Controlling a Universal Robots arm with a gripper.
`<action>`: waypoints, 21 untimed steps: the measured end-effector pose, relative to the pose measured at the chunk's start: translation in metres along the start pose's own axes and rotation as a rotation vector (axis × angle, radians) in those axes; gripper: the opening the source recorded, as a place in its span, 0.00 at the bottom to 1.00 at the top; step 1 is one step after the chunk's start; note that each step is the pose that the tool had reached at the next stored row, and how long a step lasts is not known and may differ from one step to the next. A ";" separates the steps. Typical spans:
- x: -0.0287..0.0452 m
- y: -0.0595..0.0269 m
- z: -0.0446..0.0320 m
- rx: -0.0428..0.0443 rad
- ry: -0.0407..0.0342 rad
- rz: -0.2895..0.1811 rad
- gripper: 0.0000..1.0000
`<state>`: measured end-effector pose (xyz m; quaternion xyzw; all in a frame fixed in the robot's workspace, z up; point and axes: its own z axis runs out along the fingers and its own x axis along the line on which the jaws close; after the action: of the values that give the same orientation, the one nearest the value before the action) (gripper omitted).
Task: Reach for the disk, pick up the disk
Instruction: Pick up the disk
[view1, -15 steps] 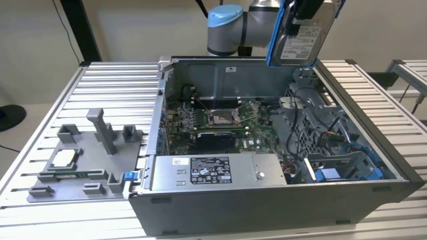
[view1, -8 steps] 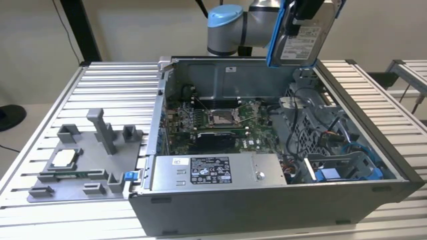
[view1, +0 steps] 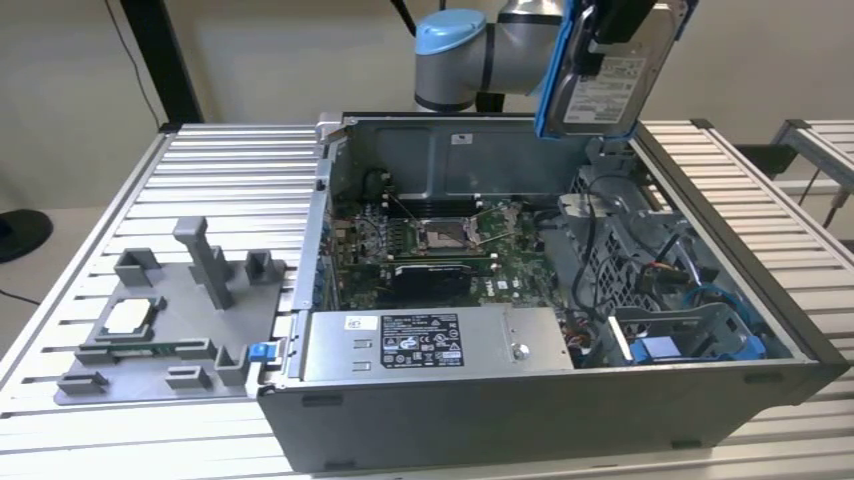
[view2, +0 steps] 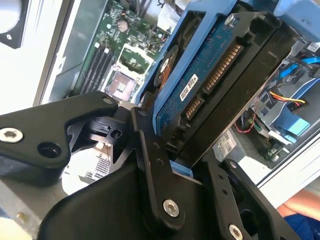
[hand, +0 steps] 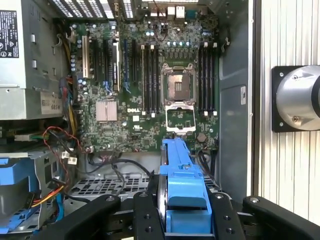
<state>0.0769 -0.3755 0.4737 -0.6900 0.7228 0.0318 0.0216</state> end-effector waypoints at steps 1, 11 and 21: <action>0.0009 -0.0002 0.0000 0.0000 0.0001 0.000 0.00; 0.0097 -0.0015 0.0002 0.0001 0.0001 0.000 0.00; 0.0180 -0.0033 0.0004 0.0001 0.0000 0.000 0.00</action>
<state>0.0794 -0.3936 0.4719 -0.6899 0.7229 0.0318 0.0216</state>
